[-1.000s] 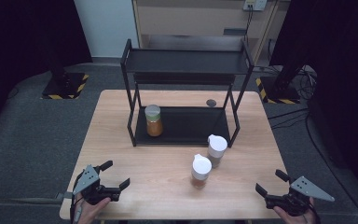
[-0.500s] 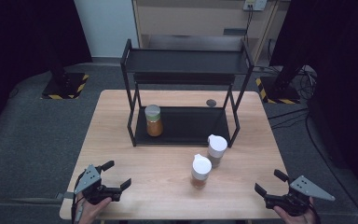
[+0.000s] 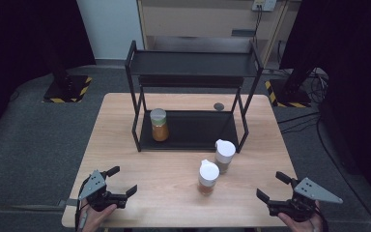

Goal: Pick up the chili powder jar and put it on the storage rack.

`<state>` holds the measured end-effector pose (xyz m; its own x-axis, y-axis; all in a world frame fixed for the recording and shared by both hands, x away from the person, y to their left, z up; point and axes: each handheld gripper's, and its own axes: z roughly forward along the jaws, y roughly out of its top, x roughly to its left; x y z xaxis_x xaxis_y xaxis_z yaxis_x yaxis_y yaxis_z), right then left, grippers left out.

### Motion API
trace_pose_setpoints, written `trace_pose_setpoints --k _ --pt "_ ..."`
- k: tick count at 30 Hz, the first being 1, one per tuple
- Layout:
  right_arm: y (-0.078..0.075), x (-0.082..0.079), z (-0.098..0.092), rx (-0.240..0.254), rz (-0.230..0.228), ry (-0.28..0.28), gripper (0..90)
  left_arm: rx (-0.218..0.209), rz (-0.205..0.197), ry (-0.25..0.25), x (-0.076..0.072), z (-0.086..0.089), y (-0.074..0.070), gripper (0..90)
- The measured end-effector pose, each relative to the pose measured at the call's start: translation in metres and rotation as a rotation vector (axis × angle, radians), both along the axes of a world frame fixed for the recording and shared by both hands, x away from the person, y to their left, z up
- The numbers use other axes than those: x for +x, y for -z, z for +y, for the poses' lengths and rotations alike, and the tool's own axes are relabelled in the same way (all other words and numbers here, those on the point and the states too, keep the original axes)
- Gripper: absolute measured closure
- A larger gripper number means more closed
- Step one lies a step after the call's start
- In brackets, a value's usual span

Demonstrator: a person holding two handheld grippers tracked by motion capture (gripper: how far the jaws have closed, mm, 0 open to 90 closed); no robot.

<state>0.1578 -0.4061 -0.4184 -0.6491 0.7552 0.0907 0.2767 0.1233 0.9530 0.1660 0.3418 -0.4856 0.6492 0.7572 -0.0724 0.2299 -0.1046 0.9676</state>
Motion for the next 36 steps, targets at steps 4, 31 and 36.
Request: trace_pose_setpoints --k 4,31,36 --pt "-0.01 0.004 0.011 -0.015 -0.011 -0.037 4.3 0.0 0.002 0.0 0.001 0.001 0.0 0.0" --pt "-0.042 0.046 0.087 -0.102 0.037 -0.185 4.4 0.009 0.007 0.002 0.002 0.0 0.0 0.0" --pt "-0.04 0.051 0.098 -0.103 0.044 -0.197 4.6 0.008 0.006 0.001 0.001 0.0 0.0 0.0"
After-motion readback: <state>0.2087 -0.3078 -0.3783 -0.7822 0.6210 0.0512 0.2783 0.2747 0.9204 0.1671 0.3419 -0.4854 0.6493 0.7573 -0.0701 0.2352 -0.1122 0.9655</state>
